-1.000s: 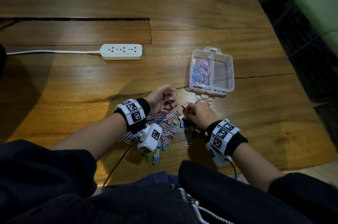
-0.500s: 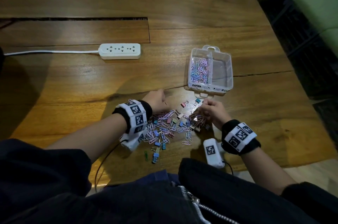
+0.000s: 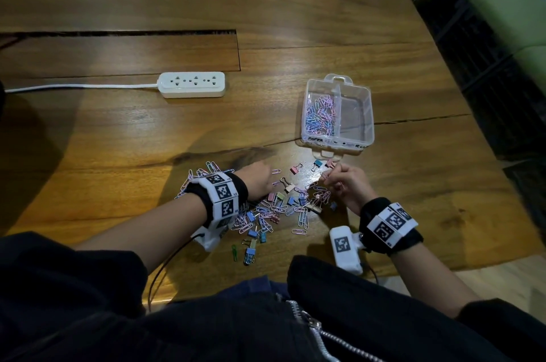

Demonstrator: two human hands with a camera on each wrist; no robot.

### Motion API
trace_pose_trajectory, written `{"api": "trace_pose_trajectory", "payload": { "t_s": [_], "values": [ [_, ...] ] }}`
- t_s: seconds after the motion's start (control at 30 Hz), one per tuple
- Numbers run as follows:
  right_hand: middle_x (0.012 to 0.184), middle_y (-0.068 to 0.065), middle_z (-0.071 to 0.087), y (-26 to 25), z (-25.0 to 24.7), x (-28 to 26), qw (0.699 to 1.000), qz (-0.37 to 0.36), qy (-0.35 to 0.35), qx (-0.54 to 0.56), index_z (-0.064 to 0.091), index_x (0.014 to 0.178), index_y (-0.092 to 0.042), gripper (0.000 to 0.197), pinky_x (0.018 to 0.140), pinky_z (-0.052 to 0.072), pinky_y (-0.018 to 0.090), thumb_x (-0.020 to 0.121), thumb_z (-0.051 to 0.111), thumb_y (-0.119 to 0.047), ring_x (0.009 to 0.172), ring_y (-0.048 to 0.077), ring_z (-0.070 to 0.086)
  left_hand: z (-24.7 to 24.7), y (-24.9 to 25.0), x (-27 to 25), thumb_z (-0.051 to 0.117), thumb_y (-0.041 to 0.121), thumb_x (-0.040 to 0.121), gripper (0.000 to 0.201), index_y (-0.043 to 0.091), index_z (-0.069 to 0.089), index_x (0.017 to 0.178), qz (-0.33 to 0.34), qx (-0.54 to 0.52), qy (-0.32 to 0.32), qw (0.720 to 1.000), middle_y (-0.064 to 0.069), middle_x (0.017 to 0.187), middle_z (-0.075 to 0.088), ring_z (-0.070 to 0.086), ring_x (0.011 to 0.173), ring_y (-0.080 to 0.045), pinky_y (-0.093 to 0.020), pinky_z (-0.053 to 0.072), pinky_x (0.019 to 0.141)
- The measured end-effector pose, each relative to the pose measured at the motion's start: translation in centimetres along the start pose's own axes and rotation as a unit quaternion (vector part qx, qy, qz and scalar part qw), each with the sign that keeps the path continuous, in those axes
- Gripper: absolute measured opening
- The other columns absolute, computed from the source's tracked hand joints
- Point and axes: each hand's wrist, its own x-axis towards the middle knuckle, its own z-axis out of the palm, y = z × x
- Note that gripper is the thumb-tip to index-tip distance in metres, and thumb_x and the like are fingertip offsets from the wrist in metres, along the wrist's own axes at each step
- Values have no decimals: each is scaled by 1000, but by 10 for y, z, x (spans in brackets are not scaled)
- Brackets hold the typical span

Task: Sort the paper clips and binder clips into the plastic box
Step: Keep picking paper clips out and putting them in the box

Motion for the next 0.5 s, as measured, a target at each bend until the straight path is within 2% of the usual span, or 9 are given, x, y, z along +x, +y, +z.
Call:
{"api": "trace_pose_trajectory", "payload": {
  "t_s": [0.07, 0.13, 0.17, 0.23, 0.3, 0.37, 0.43, 0.5],
  "values": [
    [66, 6, 50, 0, 1, 0, 1000, -15, 13, -8, 34, 52, -9, 36, 52, 33, 20, 73, 42, 20, 45, 5, 51, -2, -2, -1, 45, 19, 91, 25, 12, 45, 68, -4, -53, -13, 999, -9, 71, 44, 45, 66, -21, -29, 36, 61],
    [63, 7, 48, -1, 2, 0, 999, -25, 26, -23, 34, 50, -9, 37, 48, 35, 19, 73, 42, 19, 46, 8, 46, -7, -5, -2, 45, 21, 92, 24, 13, 44, 69, -34, -153, 4, 988, -2, 68, 43, 41, 60, -17, -27, 34, 57],
    [61, 8, 46, -1, 3, 0, 999, -30, 33, -27, 33, 50, -10, 38, 44, 36, 18, 73, 41, 20, 44, 7, 45, -10, -7, -3, 44, 19, 91, 25, 11, 46, 68, -51, -224, 14, 973, -1, 66, 44, 41, 59, -16, -26, 35, 57],
    [58, 8, 42, -3, 4, -1, 998, -34, 46, -32, 32, 49, -10, 39, 36, 35, 13, 73, 36, 21, 39, 5, 43, -17, -10, -5, 40, 8, 87, 28, 9, 43, 60, -78, -397, 15, 914, 0, 51, 44, 40, 45, -14, -20, 34, 47],
    [57, 7, 40, -4, 3, 0, 998, -32, 52, -35, 32, 50, -11, 38, 32, 29, 11, 71, 30, 21, 38, 6, 39, -24, -10, -8, 34, -2, 80, 25, 6, 40, 57, -86, -508, -1, 857, 1, 41, 45, 37, 32, -9, -15, 30, 34],
    [58, 5, 39, -2, 1, 1, 998, -22, 43, -28, 36, 54, -11, 36, 31, 24, 12, 67, 26, 21, 37, 5, 35, -28, -10, -9, 31, -8, 76, 23, 5, 39, 58, -86, -550, 0, 831, -4, 46, 47, 37, 28, -7, -12, 29, 30],
    [60, 2, 41, 0, -1, 1, 1000, 0, 23, -4, 42, 60, -12, 35, 31, 23, 14, 61, 23, 18, 37, 5, 32, -30, -11, -9, 30, -11, 73, 25, 7, 37, 58, -78, -568, 3, 819, -7, 55, 46, 38, 30, -7, -11, 29, 29],
    [57, 0, 44, -1, -2, -2, 999, 34, -5, 42, 44, 58, -9, 28, 34, 26, 14, 50, 25, 10, 42, 9, 33, -29, -14, -8, 31, -10, 75, 25, 9, 38, 60, -72, -561, -12, 825, -5, 59, 42, 37, 35, -8, -12, 30, 31]
  ]
}}
